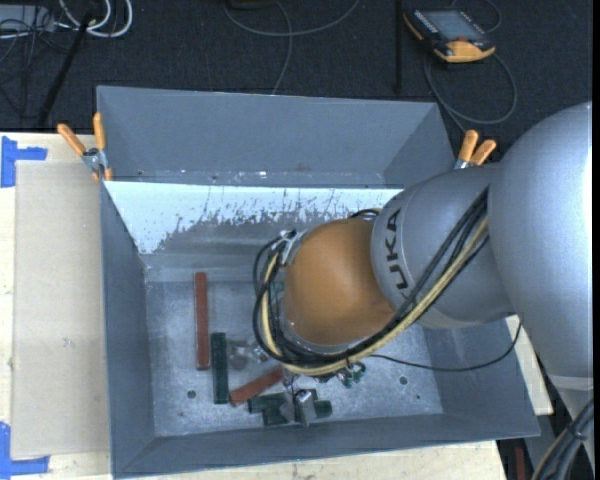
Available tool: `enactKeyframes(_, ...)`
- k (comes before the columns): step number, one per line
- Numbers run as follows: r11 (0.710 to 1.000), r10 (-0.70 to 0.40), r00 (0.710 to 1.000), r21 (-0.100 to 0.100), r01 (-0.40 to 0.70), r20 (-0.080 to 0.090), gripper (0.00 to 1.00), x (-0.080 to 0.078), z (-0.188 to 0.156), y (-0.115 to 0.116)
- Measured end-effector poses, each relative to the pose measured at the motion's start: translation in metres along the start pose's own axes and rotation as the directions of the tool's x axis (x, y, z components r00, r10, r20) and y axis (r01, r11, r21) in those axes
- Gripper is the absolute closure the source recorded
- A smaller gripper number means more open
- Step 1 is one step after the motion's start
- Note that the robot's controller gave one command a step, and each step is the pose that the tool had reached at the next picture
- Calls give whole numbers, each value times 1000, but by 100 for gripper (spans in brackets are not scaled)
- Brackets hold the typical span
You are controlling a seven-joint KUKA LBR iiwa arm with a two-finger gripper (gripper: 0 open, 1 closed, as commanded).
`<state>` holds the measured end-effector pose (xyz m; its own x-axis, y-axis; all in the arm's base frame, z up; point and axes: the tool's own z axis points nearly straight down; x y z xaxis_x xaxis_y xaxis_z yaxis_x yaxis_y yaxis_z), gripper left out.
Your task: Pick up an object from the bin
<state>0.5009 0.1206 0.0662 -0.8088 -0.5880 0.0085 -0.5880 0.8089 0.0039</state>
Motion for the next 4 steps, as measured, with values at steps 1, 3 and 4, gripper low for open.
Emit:
enactKeyframes(1, 1000, 4, 1000, 5, -4, 12, 100, -4, -6, -2)
enactKeyframes(3, 1000, 5, 1000, 3, -5, 14, 100, -4, -5, -1)
enactKeyframes(4, 1000, 6, 1000, 4, -6, 13, 0, -3, -4, -1)
